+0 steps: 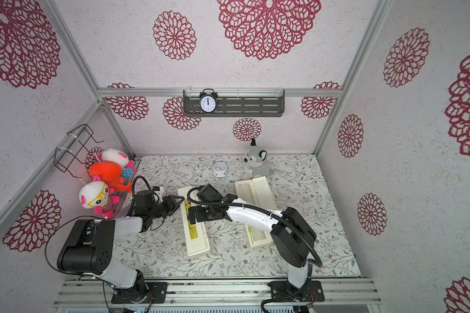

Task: Put plastic wrap rolls into dispensers
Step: Close the lid on the plastic wrap cutting box.

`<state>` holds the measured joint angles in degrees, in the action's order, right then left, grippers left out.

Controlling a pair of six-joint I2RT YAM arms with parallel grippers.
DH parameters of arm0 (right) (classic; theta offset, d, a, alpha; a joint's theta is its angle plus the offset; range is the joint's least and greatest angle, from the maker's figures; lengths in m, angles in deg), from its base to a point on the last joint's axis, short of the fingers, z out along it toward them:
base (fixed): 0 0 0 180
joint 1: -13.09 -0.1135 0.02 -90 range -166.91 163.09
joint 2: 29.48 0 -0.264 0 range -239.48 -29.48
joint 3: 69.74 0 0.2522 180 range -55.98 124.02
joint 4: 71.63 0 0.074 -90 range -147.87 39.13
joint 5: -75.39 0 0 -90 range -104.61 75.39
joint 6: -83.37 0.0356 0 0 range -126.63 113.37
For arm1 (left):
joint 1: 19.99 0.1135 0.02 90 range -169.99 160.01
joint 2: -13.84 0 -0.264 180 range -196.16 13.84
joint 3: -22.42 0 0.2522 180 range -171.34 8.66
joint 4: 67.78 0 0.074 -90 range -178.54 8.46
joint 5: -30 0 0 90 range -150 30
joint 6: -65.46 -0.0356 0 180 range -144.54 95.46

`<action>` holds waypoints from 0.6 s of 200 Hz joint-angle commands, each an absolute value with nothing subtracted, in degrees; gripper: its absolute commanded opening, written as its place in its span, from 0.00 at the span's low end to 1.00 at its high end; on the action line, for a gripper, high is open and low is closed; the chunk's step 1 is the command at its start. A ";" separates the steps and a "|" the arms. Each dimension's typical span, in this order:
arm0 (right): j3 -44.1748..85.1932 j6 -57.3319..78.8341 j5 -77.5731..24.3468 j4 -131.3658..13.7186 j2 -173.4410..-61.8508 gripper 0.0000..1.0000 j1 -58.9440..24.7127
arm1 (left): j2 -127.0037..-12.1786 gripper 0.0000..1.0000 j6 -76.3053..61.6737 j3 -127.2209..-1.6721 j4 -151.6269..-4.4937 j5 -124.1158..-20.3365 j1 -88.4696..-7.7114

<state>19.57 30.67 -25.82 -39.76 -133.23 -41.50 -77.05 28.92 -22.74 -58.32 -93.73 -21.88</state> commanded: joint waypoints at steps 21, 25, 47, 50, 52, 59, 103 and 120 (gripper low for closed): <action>9.37 34.91 -34.81 -51.46 -129.99 0.95 -41.33 | -79.13 0.50 26.73 -19.64 -72.70 -88.91 -22.45; 8.62 35.32 -35.33 -52.43 -129.81 0.94 -41.36 | -78.97 0.50 26.56 -19.73 -73.04 -88.99 -22.45; 5.31 37.15 -37.49 -56.46 -130.10 0.90 -41.17 | -77.18 0.53 26.40 -19.43 -74.26 -90.57 -22.78; 5.02 37.30 -37.50 -56.66 -130.31 0.90 -41.10 | -76.86 0.54 26.44 -19.39 -74.37 -90.91 -22.91; 4.91 37.33 -37.54 -56.82 -130.36 0.90 -41.07 | -76.58 0.54 26.44 -19.31 -74.67 -91.15 -23.07; 4.43 37.61 -37.42 -57.19 -130.74 0.89 -40.79 | -75.50 0.55 26.52 -19.15 -75.64 -91.64 -23.68; 2.50 39.33 -37.02 -59.87 -131.43 0.88 -39.72 | -63.78 0.58 29.83 -15.17 -83.73 -90.61 -31.88; 2.04 39.94 -36.68 -60.50 -131.70 0.88 -39.48 | -58.70 0.58 32.47 -12.40 -86.43 -90.05 -35.03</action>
<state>3.41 38.47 -38.62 -61.40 -131.04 -39.91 -62.61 29.31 -17.32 -71.76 -89.58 -29.82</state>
